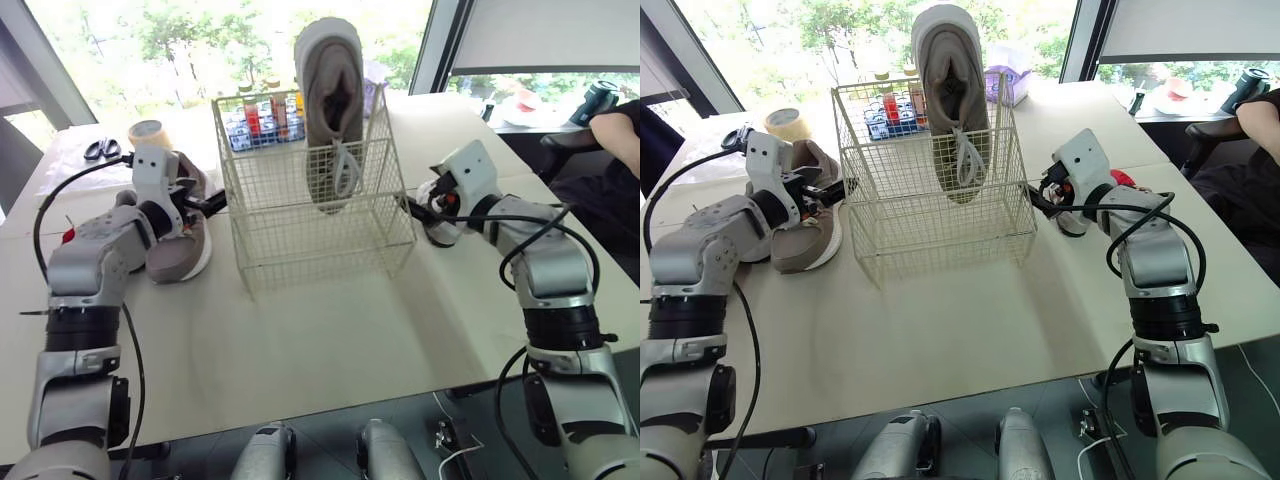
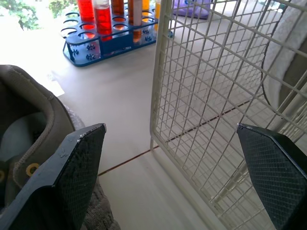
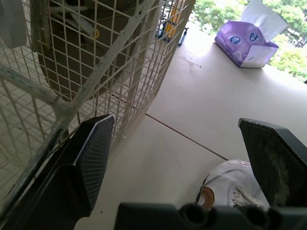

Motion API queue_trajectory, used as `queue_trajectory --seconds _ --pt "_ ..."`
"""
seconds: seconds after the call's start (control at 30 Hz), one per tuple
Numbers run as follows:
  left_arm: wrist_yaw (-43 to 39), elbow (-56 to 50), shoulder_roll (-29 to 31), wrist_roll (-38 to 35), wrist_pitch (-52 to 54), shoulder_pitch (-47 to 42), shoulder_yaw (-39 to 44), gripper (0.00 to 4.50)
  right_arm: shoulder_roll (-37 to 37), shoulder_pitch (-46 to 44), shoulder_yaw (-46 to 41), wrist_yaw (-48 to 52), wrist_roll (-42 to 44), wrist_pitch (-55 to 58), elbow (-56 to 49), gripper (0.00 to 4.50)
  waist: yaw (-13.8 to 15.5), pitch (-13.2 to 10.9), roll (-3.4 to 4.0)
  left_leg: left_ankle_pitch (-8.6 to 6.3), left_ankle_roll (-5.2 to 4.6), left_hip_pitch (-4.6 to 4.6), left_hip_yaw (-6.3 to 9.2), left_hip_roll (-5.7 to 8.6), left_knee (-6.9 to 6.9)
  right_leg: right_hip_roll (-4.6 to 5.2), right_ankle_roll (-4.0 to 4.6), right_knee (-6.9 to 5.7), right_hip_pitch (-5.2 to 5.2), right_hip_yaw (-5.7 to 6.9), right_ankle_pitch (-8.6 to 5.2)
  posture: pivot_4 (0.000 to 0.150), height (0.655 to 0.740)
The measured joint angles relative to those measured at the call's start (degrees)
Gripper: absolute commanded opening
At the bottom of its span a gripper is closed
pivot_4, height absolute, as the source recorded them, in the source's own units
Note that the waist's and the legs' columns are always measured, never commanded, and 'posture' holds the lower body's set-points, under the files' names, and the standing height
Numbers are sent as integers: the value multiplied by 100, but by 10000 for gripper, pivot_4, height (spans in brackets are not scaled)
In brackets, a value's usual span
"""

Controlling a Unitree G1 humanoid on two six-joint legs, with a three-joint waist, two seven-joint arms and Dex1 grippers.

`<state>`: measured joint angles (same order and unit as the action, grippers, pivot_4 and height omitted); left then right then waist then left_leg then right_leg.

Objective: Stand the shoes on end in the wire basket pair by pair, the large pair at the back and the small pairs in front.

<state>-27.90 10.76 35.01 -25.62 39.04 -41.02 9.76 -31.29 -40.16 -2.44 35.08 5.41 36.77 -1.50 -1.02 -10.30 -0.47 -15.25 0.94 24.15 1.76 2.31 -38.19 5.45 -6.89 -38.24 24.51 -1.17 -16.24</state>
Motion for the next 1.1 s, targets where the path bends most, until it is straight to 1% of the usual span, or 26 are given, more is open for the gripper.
queue_trajectory --seconds 0.27,0.43,0.53,0.6,0.67,0.77,0.83,0.93,1.03,1.1 --pt "-85 818 -165 467 -460 -438 -6 45000 83 182 101 -133 -5 445 -603 44576 3 0 0 0 0 0 0 1 -1 -1 0 -3 0 1 0 1500 7400" --pt "-174 791 -171 580 -403 -433 2 45000 -56 208 226 -170 -83 434 -713 44576 0 0 0 0 0 0 1 1 -1 -1 0 -3 0 1 0 1500 7400" --pt "-297 399 -64 509 -91 -289 21 45000 -273 210 275 -97 -102 332 -709 44576 15 0 0 0 -1 1 2 1 -1 0 0 -1 0 1 0 1500 7400" --pt "-463 48 142 341 203 -114 59 45000 -552 211 268 1 -100 218 -683 44576 18 0 0 0 -1 3 2 2 -1 2 0 1 0 1 0 1500 7400" --pt "-611 -198 481 135 578 -3 202 45000 -1038 225 137 256 -47 50 -573 44576 20 -1 -1 -1 -2 4 2 2 -2 1 0 2 0 1 0 1500 7400" --pt "-613 -115 1060 -15 963 -107 733 45000 -1768 229 -444 890 325 -106 -438 44576 11 -1 -1 -16 -29 0 3 -2 0 -3 0 3 -2 3 0 1500 7400" --pt "-302 381 1098 3 995 -634 1013 45000 -1884 24 -784 1285 809 -27 -461 44576 15 -1 -2 -17 -31 -9 5 -4 -3 -5 0 0 -12 7 0 1500 7400" --pt "73 1251 1086 153 803 -1278 1028 45000 -1870 -377 -862 1657 1490 230 -595 44576 14 -1 -2 -18 -32 -25 4 -4 -3 -5 -1 -3 -28 8 0 1500 7400" --pt "311 2765 1086 507 342 -1927 923 45000 -1811 -918 -899 1802 2021 483 -621 44576 14 -1 -2 -18 -32 -21 3 -1 -1 -5 -1 1 -23 9 0 1500 7400" --pt "324 3560 1084 764 35 -2210 741 45000 -1688 -1222 -973 1784 2318 637 -657 44576 11 -1 -3 -15 -28 -18 1 2 1 -4 -1 3 -20 10 0 1500 7400"
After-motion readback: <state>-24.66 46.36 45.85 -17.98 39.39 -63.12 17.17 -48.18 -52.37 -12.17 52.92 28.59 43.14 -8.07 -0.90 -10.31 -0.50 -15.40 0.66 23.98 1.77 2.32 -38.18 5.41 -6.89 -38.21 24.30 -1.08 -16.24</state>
